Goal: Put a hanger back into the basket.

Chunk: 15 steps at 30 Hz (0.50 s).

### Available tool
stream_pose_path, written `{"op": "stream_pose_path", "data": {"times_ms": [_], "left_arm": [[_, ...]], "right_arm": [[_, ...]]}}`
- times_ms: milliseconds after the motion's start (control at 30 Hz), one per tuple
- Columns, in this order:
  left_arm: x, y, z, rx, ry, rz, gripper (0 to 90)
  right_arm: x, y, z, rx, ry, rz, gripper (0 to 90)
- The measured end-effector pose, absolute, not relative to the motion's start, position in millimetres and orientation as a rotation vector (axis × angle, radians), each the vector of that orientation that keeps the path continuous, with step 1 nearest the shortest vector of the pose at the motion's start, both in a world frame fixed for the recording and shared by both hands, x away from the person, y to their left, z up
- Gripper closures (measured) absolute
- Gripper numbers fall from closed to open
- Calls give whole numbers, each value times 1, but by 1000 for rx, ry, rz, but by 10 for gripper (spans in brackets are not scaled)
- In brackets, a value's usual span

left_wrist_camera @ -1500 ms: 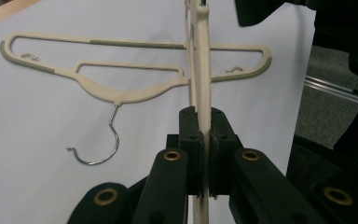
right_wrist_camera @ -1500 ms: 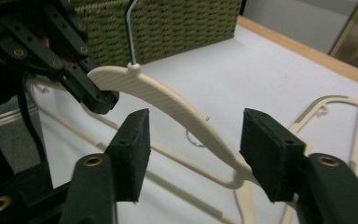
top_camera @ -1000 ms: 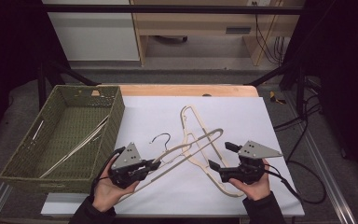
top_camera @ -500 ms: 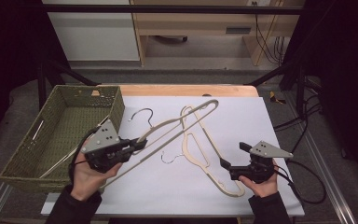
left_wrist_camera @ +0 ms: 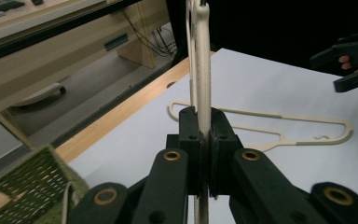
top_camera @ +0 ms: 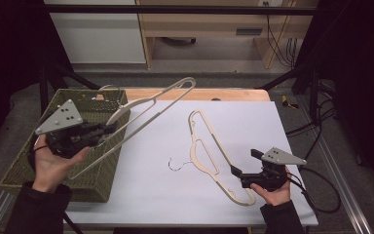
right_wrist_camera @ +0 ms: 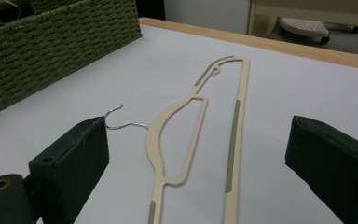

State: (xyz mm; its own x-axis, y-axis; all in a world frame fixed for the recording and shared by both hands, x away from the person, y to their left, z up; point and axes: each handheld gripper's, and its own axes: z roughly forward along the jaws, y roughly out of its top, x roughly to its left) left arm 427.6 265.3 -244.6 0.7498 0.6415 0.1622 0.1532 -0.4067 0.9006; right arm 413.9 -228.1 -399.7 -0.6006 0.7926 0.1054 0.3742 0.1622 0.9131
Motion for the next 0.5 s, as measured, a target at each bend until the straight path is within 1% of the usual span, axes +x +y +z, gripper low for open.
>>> {"op": "stream_pose_path", "data": {"times_ms": [233, 367, 500], "left_arm": [[443, 308, -245, 1940, 701, 690, 863], [451, 335, -252, 1950, 746, 743, 862], [456, 351, -258, 1956, 782, 755, 862]], "right_arm": [[414, -229, -400, 1104, 2048, 1418, 66], [415, -228, -401, 1101, 2055, 1415, 66], [415, -227, -401, 1105, 2058, 1412, 66]]}}
